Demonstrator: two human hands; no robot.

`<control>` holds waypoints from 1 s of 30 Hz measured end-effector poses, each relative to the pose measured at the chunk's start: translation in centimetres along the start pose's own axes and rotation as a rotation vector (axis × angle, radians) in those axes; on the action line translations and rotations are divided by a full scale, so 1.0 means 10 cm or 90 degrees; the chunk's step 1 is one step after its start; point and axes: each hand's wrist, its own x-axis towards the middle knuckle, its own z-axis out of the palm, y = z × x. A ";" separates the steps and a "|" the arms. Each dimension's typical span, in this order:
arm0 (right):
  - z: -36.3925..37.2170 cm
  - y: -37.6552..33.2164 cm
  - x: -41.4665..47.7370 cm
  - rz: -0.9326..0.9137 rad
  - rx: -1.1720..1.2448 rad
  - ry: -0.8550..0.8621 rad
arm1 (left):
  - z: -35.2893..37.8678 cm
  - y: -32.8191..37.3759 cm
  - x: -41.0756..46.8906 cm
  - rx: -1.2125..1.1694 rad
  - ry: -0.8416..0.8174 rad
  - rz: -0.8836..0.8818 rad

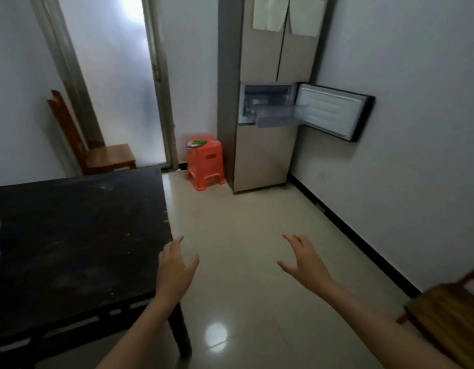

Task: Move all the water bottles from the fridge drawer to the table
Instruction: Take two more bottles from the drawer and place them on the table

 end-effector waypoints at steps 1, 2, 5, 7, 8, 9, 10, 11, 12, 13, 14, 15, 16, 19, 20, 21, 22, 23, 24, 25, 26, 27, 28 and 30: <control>-0.10 0.16 -0.05 0.016 -0.008 0.009 | 0.14 0.15 0.00 -0.004 -0.011 0.018; -0.20 0.33 -0.11 0.031 -0.016 0.017 | 0.28 0.30 -0.02 -0.007 -0.024 0.036; -0.42 0.75 -0.27 0.074 -0.028 0.034 | 0.65 0.64 -0.03 -0.017 -0.059 0.094; -0.52 0.98 -0.32 0.097 -0.030 0.049 | 0.84 0.82 0.03 -0.020 -0.072 0.121; -0.56 1.08 -0.33 0.106 -0.030 0.056 | 0.92 0.90 0.06 -0.023 -0.081 0.125; -0.59 1.18 -0.34 0.122 -0.026 0.057 | 1.01 0.97 0.10 -0.023 -0.089 0.132; -0.60 1.26 -0.35 0.130 -0.025 0.060 | 1.08 1.02 0.13 -0.021 -0.095 0.138; -0.63 1.36 -0.32 0.143 -0.024 0.063 | 1.18 1.08 0.20 -0.020 -0.101 0.145; -0.64 1.41 -0.31 0.148 -0.023 0.066 | 1.21 1.10 0.24 -0.018 -0.105 0.149; -0.67 1.52 -0.23 0.158 -0.021 0.069 | 1.33 1.16 0.34 -0.019 -0.108 0.158; -0.70 1.58 -0.18 0.162 -0.022 0.071 | 1.37 1.18 0.41 -0.019 -0.111 0.162; -0.74 1.66 -0.09 0.166 -0.026 0.072 | 1.45 1.23 0.53 -0.020 -0.107 0.170; -0.78 1.74 0.01 0.166 -0.032 0.075 | 1.52 1.28 0.64 -0.025 -0.106 0.169; -0.92 2.01 0.35 0.171 -0.057 0.077 | 1.81 1.44 1.05 -0.045 -0.096 0.172; -0.96 2.09 0.46 0.173 -0.066 0.076 | 1.90 1.51 1.18 -0.054 -0.094 0.171; -1.01 2.20 0.59 0.177 -0.077 0.072 | 2.02 1.59 1.33 -0.063 -0.096 0.167; -1.03 2.28 0.68 0.181 -0.084 0.065 | 2.11 1.65 1.44 -0.071 -0.101 0.160; -1.05 2.35 0.77 0.188 -0.089 0.057 | 2.21 1.73 1.56 -0.074 -0.107 0.160; -1.07 2.43 0.85 0.193 -0.089 0.052 | 2.32 1.80 1.66 -0.079 -0.113 0.163; -1.10 2.49 0.91 0.198 -0.087 0.048 | 2.42 1.86 1.75 -0.082 -0.118 0.169; -1.13 2.56 0.98 0.205 -0.085 0.051 | 2.51 1.93 1.84 -0.084 -0.125 0.172; -1.18 2.65 1.05 0.215 -0.083 0.059 | 2.63 2.01 1.93 -0.086 -0.135 0.174; -1.22 2.73 1.11 0.224 -0.082 0.067 | 2.73 2.08 1.99 -0.086 -0.145 0.176; -1.31 2.95 1.21 0.243 -0.076 0.080 | 2.99 2.25 2.12 -0.085 -0.165 0.184</control>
